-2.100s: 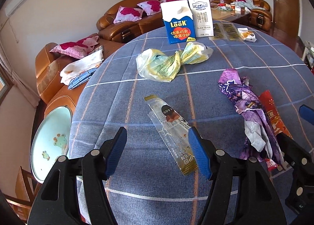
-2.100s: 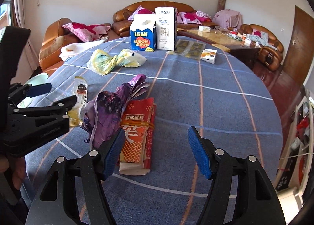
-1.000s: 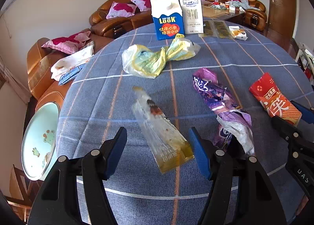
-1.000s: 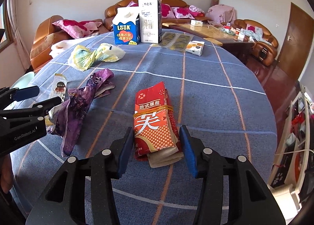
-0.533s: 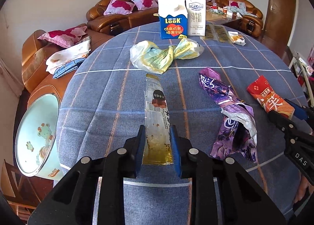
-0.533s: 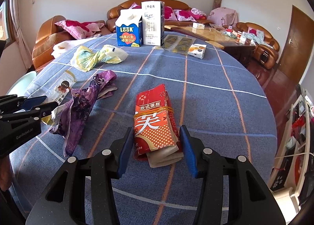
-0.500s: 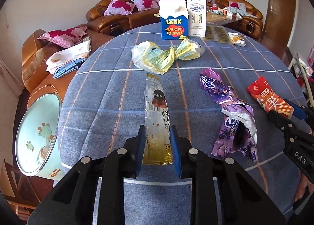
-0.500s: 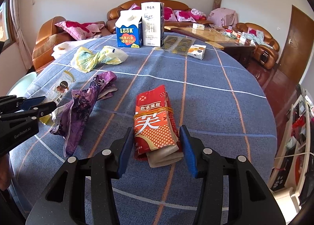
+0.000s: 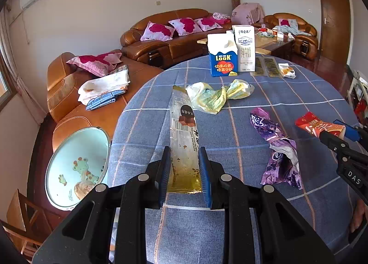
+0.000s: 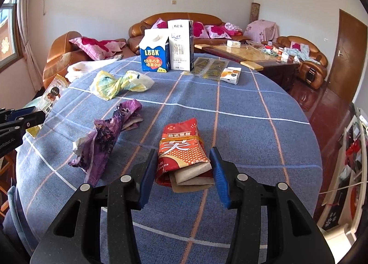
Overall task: Collect trash
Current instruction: 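Grasp the clear snack packet with the left tool while the right tool grasps the red-and-white snack packet, then carry the clear packet and red-and-white packet over the light-blue bin with both tools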
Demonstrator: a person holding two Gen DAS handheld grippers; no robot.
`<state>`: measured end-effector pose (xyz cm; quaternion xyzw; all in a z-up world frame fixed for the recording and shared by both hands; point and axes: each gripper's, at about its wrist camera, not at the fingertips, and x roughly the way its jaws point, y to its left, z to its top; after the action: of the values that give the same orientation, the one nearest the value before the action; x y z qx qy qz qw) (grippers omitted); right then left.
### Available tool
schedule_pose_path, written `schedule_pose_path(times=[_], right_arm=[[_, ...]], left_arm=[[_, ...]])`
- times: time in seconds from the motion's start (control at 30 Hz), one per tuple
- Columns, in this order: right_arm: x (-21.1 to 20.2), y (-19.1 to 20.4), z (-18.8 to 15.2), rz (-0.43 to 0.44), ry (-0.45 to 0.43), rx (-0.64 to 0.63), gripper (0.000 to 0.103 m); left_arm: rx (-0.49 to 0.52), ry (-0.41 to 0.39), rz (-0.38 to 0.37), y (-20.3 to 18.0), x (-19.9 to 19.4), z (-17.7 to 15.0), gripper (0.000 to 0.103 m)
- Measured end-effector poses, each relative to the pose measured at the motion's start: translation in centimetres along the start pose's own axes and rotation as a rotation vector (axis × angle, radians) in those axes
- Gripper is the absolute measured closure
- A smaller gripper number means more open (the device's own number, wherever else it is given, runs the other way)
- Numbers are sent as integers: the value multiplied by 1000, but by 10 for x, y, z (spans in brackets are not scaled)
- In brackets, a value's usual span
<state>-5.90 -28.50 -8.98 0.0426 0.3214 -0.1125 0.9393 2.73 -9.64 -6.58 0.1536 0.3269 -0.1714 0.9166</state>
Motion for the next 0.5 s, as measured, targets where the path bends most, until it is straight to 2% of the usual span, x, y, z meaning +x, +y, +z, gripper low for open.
schedule_pose_path(times=[0.1,0.4,0.5], right_arm=[[-6,6,7,15,-27,-8,60],[25,9,0,20,157,-13,59],[30,12,1,7,175,-36,58]], left_arm=[[-8,-1,0,3,-1,2,79],[-15,16,-12,9,3,-2,79],[-9,18,-18,7,4,-3,79]])
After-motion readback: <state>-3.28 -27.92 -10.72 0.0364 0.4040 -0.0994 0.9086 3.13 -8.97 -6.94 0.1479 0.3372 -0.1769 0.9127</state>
